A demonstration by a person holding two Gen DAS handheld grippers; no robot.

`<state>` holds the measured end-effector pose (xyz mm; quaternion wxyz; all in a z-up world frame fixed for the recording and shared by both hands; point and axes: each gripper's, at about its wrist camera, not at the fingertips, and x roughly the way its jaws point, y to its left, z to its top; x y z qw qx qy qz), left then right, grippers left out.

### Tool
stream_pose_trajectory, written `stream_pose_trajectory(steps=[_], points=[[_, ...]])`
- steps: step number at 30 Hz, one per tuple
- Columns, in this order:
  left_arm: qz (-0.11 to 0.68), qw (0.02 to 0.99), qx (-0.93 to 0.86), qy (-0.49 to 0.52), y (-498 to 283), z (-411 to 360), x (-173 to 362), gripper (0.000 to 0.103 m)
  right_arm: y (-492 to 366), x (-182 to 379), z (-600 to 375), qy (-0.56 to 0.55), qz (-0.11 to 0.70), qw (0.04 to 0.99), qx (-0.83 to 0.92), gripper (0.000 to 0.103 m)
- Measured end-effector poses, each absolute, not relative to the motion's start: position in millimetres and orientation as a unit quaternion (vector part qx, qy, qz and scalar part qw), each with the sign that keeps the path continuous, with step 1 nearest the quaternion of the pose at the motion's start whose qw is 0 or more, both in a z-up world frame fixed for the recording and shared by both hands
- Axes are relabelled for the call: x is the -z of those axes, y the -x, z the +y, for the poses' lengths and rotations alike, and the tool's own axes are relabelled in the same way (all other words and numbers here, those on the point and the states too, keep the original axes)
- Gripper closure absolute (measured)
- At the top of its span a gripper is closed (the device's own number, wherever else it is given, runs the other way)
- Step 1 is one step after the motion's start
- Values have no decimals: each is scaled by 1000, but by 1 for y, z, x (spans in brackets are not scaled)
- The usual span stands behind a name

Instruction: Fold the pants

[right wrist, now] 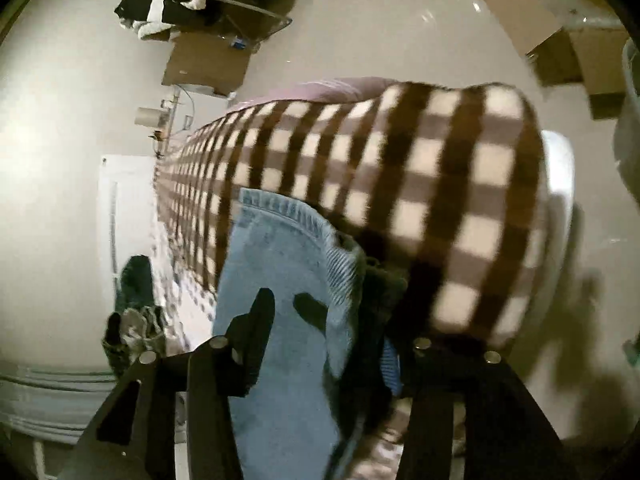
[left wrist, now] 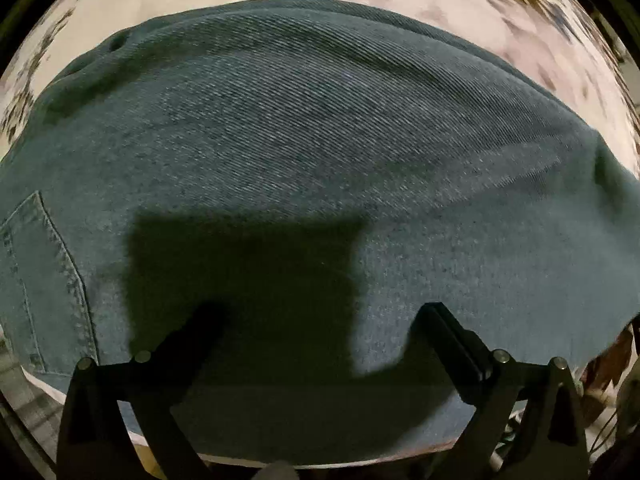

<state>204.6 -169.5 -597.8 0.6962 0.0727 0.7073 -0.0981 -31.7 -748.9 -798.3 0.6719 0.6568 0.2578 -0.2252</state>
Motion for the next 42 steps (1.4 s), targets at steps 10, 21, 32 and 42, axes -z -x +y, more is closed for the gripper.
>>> stream_pose_trajectory(steps=[10,21,32,42], points=[[702,703,96,-60,-198,-154,597,0,-10,794,-750,-613,286,690,258,87],[670,735,99,39,-208,-100,536,0,-74,637,-649,-460,284,819,191,89],[659,743,32,111,-185,28,489,0,-162,614,-404,-299,391,869,54,89],[662,735,-47,138,-179,137,514,0,-196,718,-188,-127,501,855,-26,89]])
